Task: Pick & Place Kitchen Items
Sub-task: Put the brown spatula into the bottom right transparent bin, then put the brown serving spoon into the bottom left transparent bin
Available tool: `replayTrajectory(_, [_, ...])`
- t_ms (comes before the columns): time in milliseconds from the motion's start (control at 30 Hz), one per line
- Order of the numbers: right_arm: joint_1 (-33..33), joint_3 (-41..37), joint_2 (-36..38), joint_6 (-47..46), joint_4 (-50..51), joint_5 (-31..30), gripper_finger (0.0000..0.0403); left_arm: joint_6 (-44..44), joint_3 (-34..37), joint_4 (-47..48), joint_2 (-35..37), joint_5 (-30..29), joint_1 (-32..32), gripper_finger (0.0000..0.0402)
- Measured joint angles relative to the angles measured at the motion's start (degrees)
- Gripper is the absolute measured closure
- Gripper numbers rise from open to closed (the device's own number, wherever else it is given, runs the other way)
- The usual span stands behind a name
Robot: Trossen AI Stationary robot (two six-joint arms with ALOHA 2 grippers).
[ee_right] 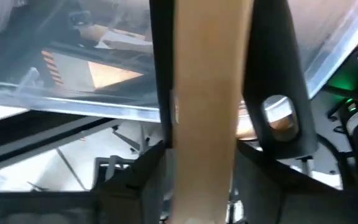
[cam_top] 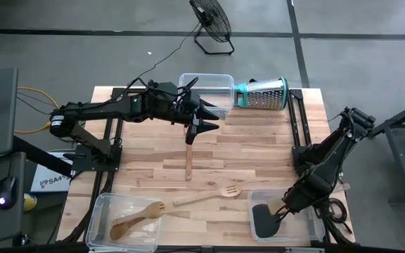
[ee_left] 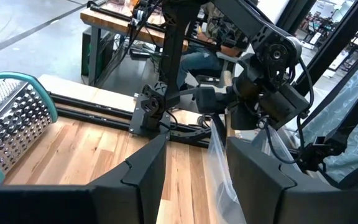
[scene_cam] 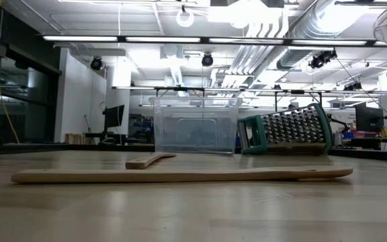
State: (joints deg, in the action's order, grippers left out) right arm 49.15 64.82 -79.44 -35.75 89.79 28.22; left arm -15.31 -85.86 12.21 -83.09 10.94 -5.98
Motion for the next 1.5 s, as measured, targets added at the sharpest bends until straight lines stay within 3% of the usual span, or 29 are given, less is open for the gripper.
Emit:
replayTrajectory(200, [0.0, 0.0, 0.0, -2.9, 0.0, 1.5, 0.0202, 0.0, 0.0, 0.0, 0.0, 0.0, 0.0, 0.0234])
replayTrajectory(567, [0.0, -0.1, 0.0, -8.0, 0.2, 1.9, 0.0197, 0.0, 0.0, 0.0, 0.0, 0.0, 0.0, 0.0234])
replayTrajectory(833, [0.0, -0.1, 0.4, -10.1, 0.2, 7.1, 0.0197, 0.0, 0.0, 0.1, 0.0, 0.0, 0.0, 0.0234])
replayTrajectory(1333, [0.0, 2.4, 12.2, -22.2, 0.2, 7.6, 0.0196, 0.0, 0.0, 1.5, 0.0, 0.0, 0.0, 0.0234])
replayTrajectory(1500, [0.0, 2.4, 17.4, -26.8, 0.2, 4.3, 0.0196, 0.0, 0.0, 2.9, 0.0, 0.0, 0.0, 0.0234])
